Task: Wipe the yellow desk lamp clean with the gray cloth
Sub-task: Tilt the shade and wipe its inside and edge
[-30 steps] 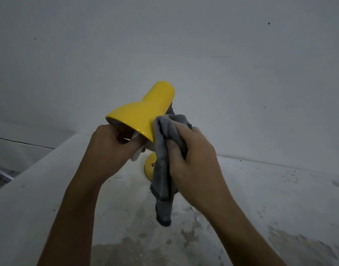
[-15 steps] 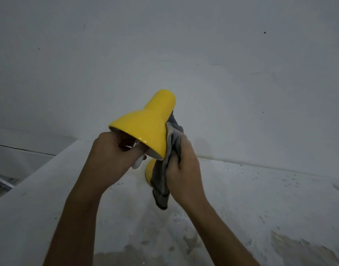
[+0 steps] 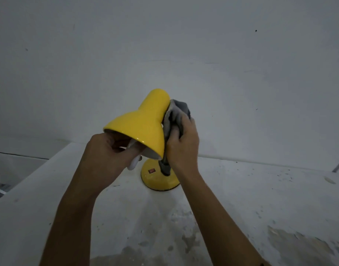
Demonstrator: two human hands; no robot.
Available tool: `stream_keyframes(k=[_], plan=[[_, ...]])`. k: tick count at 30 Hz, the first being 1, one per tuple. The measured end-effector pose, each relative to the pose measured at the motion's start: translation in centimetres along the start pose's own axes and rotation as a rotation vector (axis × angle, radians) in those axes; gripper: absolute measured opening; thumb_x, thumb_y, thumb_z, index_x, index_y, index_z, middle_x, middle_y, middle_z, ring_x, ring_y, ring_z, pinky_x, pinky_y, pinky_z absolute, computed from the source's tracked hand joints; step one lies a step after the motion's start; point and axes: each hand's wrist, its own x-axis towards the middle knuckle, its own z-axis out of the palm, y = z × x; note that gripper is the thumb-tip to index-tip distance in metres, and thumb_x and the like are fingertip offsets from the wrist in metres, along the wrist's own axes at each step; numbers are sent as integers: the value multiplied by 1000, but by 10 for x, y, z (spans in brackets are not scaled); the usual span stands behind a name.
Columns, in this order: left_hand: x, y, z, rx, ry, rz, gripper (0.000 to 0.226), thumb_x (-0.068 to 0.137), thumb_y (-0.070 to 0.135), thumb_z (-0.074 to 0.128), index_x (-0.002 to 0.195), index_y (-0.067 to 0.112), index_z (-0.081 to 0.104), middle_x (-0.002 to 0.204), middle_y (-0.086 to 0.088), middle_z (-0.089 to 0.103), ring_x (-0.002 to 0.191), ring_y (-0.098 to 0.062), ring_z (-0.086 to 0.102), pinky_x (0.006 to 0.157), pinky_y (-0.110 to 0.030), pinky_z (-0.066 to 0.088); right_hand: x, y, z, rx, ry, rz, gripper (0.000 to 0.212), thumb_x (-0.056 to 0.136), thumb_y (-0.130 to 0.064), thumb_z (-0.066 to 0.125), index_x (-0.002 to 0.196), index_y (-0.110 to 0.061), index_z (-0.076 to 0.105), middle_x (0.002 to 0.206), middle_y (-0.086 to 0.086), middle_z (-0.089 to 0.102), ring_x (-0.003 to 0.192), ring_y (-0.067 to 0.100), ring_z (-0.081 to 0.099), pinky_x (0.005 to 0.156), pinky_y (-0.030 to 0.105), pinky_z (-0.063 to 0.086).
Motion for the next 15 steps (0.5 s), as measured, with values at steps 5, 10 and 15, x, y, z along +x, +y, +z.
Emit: stream_keyframes(k=[5, 10, 15], plan=[[1, -3, -1, -21, 2, -6, 37, 58, 55, 65, 69, 20, 73, 67, -2, 75, 70, -20, 74, 77, -52, 58, -4, 40, 9, -186, -6, 124, 37, 94, 3, 43, 124, -10, 61, 106, 16, 56, 85, 12, 46, 69, -5, 32], [3, -4, 3, -17, -8, 2, 41, 59, 53, 66, 67, 13, 71, 63, -4, 73, 67, -21, 74, 75, -51, 59, 2, 55, -5, -198, -109, 219, 34, 91, 2, 42, 115, -7, 64, 105, 15, 60, 94, 22, 56, 65, 3, 36], [3, -6, 3, -18, 0, -4, 27, 65, 41, 72, 68, 15, 70, 65, 0, 75, 66, -15, 74, 73, -43, 59, 4, 29, 4, -101, -16, 1, 45, 91, 2, 40, 129, -17, 58, 109, 5, 53, 91, 10, 50, 76, -1, 37]])
